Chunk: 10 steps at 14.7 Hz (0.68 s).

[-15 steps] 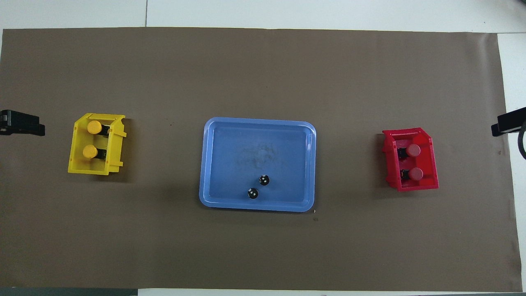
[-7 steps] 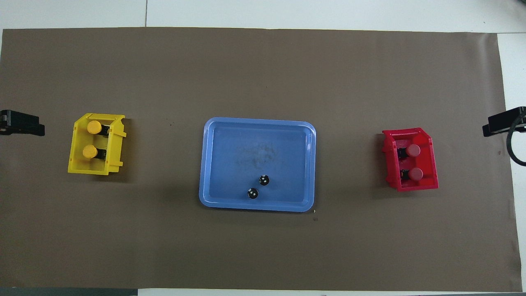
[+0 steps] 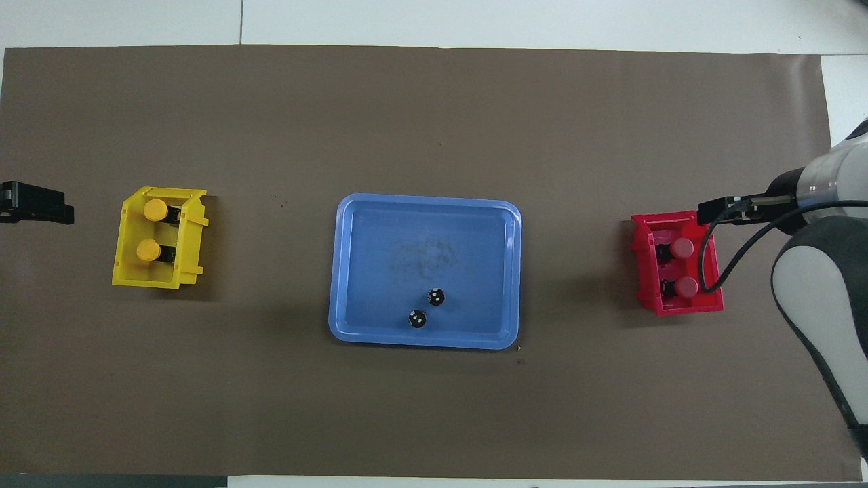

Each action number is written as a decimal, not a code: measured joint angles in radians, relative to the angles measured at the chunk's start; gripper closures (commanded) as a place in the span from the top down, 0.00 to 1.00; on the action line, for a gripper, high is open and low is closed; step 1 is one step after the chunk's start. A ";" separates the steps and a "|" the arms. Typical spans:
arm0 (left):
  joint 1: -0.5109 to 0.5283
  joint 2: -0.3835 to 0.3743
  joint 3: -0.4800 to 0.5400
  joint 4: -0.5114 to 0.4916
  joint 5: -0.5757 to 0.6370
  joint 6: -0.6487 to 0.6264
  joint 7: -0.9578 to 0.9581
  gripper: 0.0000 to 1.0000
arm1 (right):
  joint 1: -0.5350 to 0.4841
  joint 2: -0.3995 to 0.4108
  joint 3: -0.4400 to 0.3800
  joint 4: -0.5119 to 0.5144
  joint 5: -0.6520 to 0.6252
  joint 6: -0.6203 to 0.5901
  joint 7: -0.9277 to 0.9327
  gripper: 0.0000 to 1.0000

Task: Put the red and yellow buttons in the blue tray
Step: 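Reach the right gripper down to a red button in the red holder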

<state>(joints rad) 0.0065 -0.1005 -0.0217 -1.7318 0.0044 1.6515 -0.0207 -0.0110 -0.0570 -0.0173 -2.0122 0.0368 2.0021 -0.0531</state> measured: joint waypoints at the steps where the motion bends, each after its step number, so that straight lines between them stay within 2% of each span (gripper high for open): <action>1: 0.000 0.000 0.000 0.000 0.000 0.000 0.000 1.00 | 0.000 0.018 0.000 -0.028 0.000 0.045 0.000 0.72; 5: 0.000 0.000 0.000 0.000 0.000 0.000 0.000 1.00 | 0.001 0.073 -0.002 -0.135 0.000 0.206 -0.004 0.68; 10: 0.000 0.000 0.000 0.000 0.000 0.000 0.000 1.00 | 0.000 0.095 -0.004 -0.169 0.000 0.262 -0.007 0.64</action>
<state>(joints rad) 0.0065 -0.1005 -0.0217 -1.7318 0.0044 1.6514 -0.0207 -0.0111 0.0384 -0.0208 -2.1808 0.0369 2.2637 -0.0599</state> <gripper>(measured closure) 0.000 0.339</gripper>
